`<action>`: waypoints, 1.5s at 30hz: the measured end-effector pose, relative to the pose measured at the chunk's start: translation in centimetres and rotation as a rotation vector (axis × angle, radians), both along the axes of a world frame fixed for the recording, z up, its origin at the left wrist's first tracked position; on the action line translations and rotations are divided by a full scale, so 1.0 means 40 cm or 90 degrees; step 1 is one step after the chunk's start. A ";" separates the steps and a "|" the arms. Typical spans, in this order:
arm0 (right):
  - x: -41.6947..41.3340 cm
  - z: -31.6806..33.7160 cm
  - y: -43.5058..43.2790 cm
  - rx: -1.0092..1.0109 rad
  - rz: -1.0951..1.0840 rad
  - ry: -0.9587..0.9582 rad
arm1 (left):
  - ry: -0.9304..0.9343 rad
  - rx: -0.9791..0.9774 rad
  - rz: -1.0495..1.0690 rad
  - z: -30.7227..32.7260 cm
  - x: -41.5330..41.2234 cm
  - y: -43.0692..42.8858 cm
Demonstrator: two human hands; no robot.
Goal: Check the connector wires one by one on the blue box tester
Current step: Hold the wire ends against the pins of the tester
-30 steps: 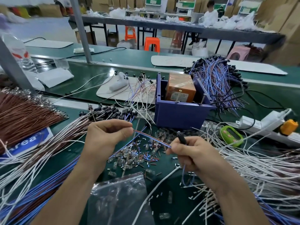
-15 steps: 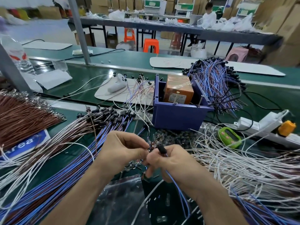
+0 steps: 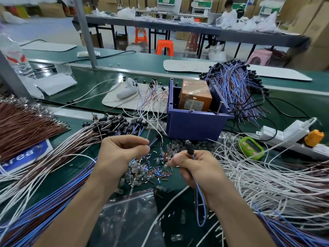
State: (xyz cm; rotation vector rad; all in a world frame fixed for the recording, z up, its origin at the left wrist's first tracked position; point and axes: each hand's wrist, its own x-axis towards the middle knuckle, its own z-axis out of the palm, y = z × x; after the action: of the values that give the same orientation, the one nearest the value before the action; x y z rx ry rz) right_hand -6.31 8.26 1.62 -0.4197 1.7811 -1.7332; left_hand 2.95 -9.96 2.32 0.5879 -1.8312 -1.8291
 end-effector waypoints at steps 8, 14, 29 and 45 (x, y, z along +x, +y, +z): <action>0.015 -0.004 -0.017 -0.008 0.000 0.042 | -0.003 -0.079 -0.088 0.008 0.005 0.058; 0.027 0.000 -0.022 0.006 0.047 0.064 | 0.014 -0.052 -0.071 0.006 -0.005 0.073; 0.019 0.001 -0.007 0.001 0.069 0.057 | -0.023 -0.027 -0.087 -0.014 -0.010 0.047; 0.036 0.026 -0.005 0.011 0.101 -0.014 | 0.008 -0.012 0.016 -0.007 -0.003 0.025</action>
State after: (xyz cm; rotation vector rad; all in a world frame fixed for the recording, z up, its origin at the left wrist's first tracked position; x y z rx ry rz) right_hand -4.86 8.07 2.67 -0.5171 1.6983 -1.6052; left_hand 2.84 -8.96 2.03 0.5883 -1.8231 -1.7937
